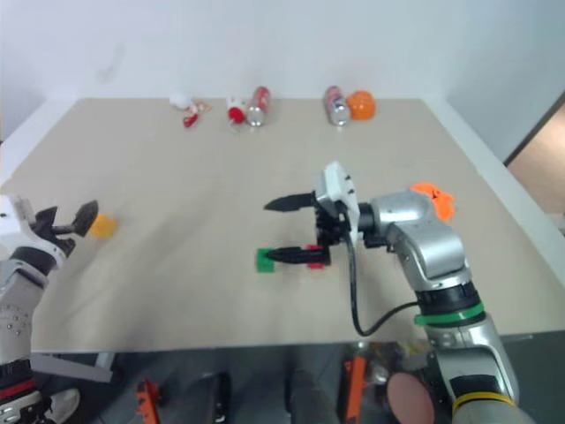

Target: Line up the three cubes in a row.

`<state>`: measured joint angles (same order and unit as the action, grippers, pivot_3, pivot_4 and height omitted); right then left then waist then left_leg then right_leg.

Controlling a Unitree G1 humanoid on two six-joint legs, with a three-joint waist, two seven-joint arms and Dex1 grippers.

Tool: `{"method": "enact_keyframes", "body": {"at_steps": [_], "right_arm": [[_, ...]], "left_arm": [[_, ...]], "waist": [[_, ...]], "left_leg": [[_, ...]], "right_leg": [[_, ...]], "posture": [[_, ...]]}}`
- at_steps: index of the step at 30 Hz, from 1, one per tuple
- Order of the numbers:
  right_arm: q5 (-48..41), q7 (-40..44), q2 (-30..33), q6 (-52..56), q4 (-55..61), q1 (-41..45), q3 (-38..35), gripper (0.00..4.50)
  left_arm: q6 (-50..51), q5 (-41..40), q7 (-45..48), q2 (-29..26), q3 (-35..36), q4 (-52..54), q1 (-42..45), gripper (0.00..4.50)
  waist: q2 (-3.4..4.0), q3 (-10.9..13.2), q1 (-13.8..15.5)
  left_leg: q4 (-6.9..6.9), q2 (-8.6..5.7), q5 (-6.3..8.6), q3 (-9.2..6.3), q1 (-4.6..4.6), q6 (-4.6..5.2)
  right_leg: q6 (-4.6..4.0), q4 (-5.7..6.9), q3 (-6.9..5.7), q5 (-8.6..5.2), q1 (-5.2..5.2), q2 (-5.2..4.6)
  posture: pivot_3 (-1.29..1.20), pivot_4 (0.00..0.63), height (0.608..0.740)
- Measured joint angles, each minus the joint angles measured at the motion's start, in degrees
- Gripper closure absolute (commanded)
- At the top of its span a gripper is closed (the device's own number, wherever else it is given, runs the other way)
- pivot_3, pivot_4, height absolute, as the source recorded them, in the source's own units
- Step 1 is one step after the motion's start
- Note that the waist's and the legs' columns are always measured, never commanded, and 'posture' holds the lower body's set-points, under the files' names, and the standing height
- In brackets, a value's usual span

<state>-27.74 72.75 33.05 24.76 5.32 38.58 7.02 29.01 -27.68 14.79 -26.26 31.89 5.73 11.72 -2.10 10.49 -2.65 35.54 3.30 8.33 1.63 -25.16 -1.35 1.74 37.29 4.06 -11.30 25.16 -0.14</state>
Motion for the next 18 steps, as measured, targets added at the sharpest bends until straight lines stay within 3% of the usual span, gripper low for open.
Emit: {"method": "enact_keyframes", "body": {"at_steps": [18], "right_arm": [[-0.12,-3.46,-0.79,0.22,0.12,-0.65,-0.16,0.00]], "left_arm": [[-2.54,4.80,0.77,0.37,-8.01,-7.51,0.81,0.04]], "waist": [[-0.06,-0.03,0.02]], "left_leg": [[-0.07,0.02,0.02,0.03,-0.04,-0.03]], "right_leg": [[0.00,-0.01,-0.01,0.00,0.04,-0.02]], "posture": [[0.00,0.150,0.740]]}}
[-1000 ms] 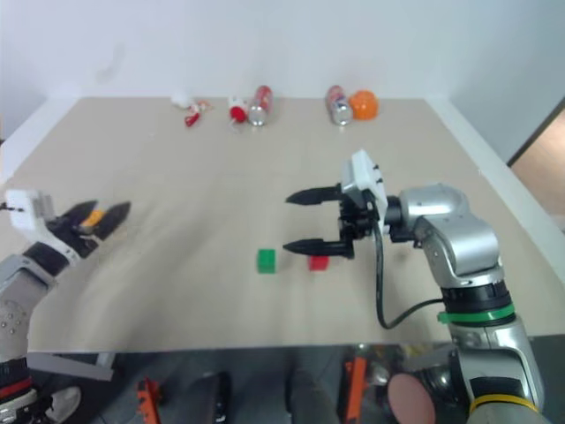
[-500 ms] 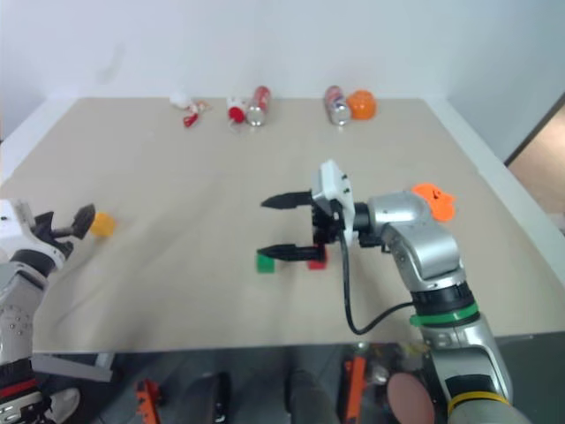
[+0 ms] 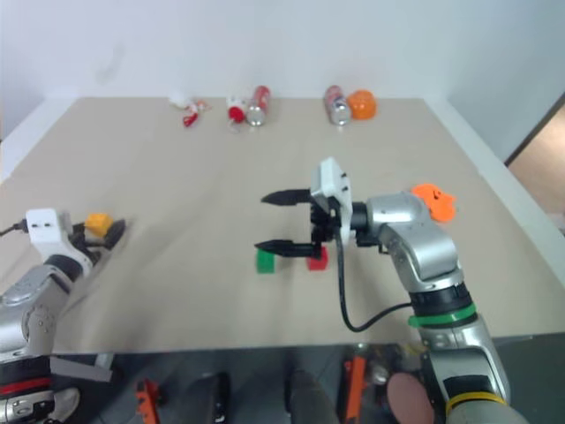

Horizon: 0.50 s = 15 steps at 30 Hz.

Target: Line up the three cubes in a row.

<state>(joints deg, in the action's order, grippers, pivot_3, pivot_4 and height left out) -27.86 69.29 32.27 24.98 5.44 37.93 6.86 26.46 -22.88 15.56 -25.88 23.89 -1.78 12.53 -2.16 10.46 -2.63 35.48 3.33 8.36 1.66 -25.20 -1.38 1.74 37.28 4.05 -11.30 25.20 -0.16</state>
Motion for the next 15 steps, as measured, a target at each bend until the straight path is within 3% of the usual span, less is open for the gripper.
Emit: {"method": "enact_keyframes", "body": {"at_steps": [8,9,15], "right_arm": [[-0.05,-0.84,0.44,0.29,0.01,-0.09,-0.08,0.00],[-0.07,-0.85,0.47,0.32,0.01,-0.09,-0.10,0.00],[-0.07,-0.85,0.79,0.34,0.00,-0.09,-0.10,0.00]], "left_arm": [[1.75,1.36,-3.06,0.40,-1.05,-1.76,0.92,0.04],[2.05,1.54,-3.24,0.44,-1.18,-1.85,0.92,0.57],[2.70,1.68,-4.10,0.46,-1.45,-2.16,1.68,2.48]], "waist": [[0.00,0.00,0.00],[0.00,0.00,0.00],[-0.01,0.00,0.00]], "left_leg": [[0.00,0.00,0.00,0.00,0.00,0.00],[0.00,0.00,0.00,-0.01,0.00,0.00],[-0.01,-0.01,0.00,0.00,-0.01,0.00]], "right_leg": [[0.00,0.00,0.00,0.00,0.00,0.00],[0.00,0.00,0.00,0.00,0.00,0.00],[0.00,0.00,0.00,0.00,0.00,0.00]], "posture": [[0.00,0.150,0.740],[0.00,0.150,0.740],[0.00,0.150,0.740]]}}
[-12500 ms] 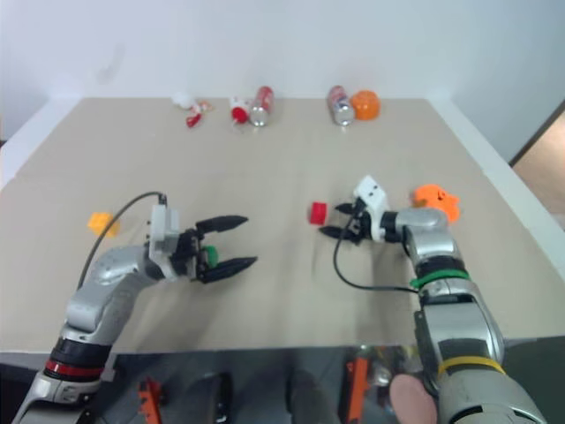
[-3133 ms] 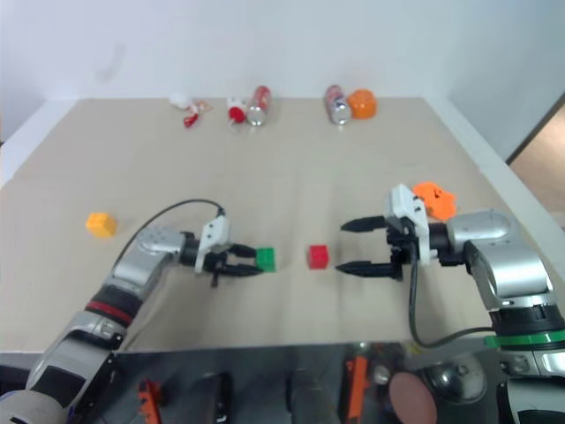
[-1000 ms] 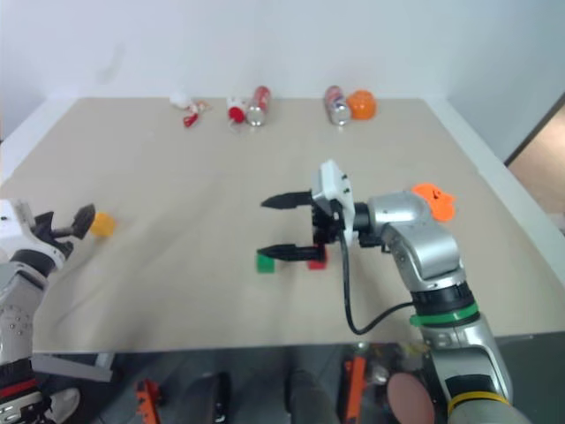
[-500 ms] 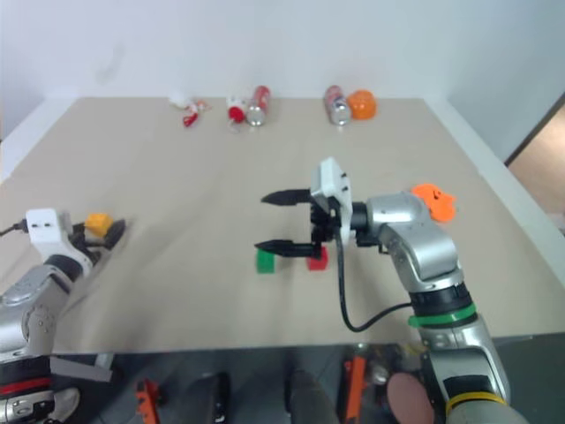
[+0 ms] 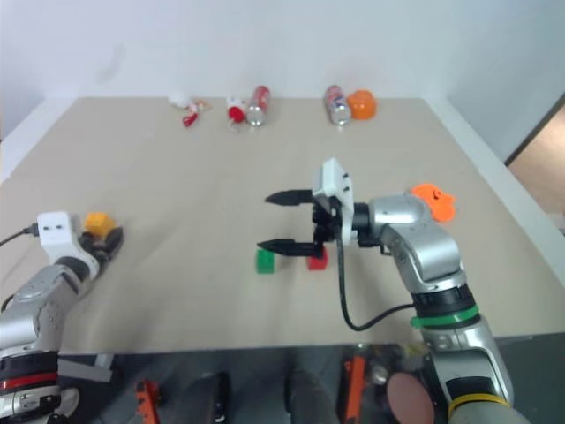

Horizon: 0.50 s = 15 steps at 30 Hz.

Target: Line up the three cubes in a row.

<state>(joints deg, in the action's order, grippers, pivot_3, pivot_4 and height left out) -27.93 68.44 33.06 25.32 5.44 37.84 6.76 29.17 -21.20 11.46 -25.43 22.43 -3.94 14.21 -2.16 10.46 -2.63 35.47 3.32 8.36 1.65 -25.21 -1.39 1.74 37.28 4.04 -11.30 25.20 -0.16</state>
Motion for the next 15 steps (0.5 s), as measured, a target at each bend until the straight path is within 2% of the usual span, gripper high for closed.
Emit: {"method": "enact_keyframes", "body": {"at_steps": [1,2,11,15], "right_arm": [[0.00,0.04,0.11,0.00,0.00,0.00,0.00,0.00],[0.00,0.09,0.36,0.00,0.00,0.00,-0.01,0.00],[-0.01,0.10,1.08,0.00,-0.14,0.01,-0.74,0.00],[-1.30,1.89,4.35,1.08,-0.16,0.02,-2.65,0.00]], "left_arm": [[0.05,0.00,-0.08,0.03,0.00,0.00,0.01,2.93],[0.06,-0.07,-0.19,0.10,0.04,0.01,0.13,3.19],[-0.78,1.38,0.91,-0.32,-1.37,-0.25,0.37,3.23],[-4.08,1.85,8.05,-2.60,-4.10,-0.54,1.70,3.23]], "waist": [[0.00,0.00,0.00],[0.00,0.00,0.00],[0.00,0.00,0.01],[-0.03,0.02,0.12]], "left_leg": [[0.00,0.00,0.00,0.00,0.00,0.00],[0.00,0.00,0.00,0.00,0.00,0.00],[0.00,-0.01,0.00,0.00,0.00,-0.01],[0.00,-0.01,0.01,0.00,-0.12,-0.01]], "right_leg": [[0.00,0.00,0.00,0.00,0.00,0.00],[0.00,0.00,0.00,0.00,0.00,0.00],[0.00,-0.02,-0.01,0.00,0.00,-0.01],[0.00,-0.11,-0.06,0.00,0.04,-0.06]], "posture": [[0.00,0.150,0.740],[0.00,0.150,0.740],[0.00,0.150,0.740],[0.00,0.150,0.740]]}}
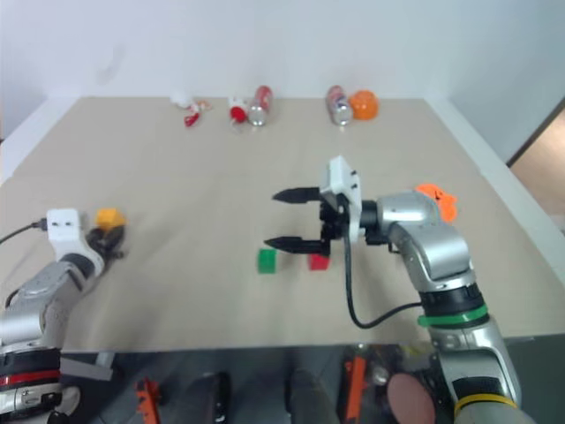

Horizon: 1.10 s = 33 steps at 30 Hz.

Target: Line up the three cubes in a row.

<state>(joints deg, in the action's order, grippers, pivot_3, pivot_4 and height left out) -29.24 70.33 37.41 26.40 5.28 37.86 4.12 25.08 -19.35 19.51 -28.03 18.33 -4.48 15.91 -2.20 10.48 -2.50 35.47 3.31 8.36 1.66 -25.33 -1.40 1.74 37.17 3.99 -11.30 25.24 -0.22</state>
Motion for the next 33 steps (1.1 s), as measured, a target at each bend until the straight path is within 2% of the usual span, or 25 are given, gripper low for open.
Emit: {"method": "enact_keyframes", "body": {"at_steps": [5,10,16,26,33], "right_arm": [[-2.48,0.81,3.19,1.84,-1.73,0.00,-4.85,0.00],[-5.79,0.96,5.88,4.50,-1.95,-1.55,-9.26,0.00],[-7.66,2.72,9.39,6.31,-0.35,-6.41,-10.89,0.00],[-6.52,2.21,10.47,5.60,-0.53,-8.11,-10.97,0.00],[-6.47,1.86,10.50,5.56,-0.39,-8.18,-10.97,0.00]], "left_arm": [[-5.29,-2.97,14.52,-3.56,-2.00,0.01,1.54,3.23],[-6.43,-7.52,30.18,-5.97,-6.05,1.44,1.53,3.23],[-12.40,-5.67,45.40,-9.12,-13.75,-1.17,3.03,3.23],[-21.11,0.33,56.84,-6.79,-22.85,-13.11,11.78,3.23],[-22.95,2.03,60.40,-6.08,-24.93,-18.64,14.08,3.23]], "waist": [[0.00,0.00,-0.10],[0.00,0.00,-0.10],[0.02,0.01,-0.10],[0.04,0.03,-0.11],[0.04,0.03,-0.15]], "left_leg": [[-0.04,0.00,0.02,0.11,0.02,-0.04],[-0.13,0.01,0.06,0.07,0.01,-0.09],[-0.13,0.01,0.10,0.07,0.02,-0.10],[0.02,-0.03,0.09,0.06,0.03,-0.09],[-0.03,0.00,0.09,-0.01,0.03,-0.08]], "right_leg": [[0.00,-0.07,0.03,0.00,0.03,-0.06],[-0.01,-0.06,-0.01,-0.02,0.04,-0.04],[0.00,-0.06,0.01,-0.06,0.06,-0.03],[0.00,-0.07,0.07,-0.06,0.03,-0.02],[-0.01,-0.05,0.08,-0.06,0.04,0.08]], "posture": [[0.00,0.150,0.740],[0.00,0.150,0.740],[0.00,0.150,0.740],[0.00,0.150,0.740],[0.00,0.150,0.740]]}}
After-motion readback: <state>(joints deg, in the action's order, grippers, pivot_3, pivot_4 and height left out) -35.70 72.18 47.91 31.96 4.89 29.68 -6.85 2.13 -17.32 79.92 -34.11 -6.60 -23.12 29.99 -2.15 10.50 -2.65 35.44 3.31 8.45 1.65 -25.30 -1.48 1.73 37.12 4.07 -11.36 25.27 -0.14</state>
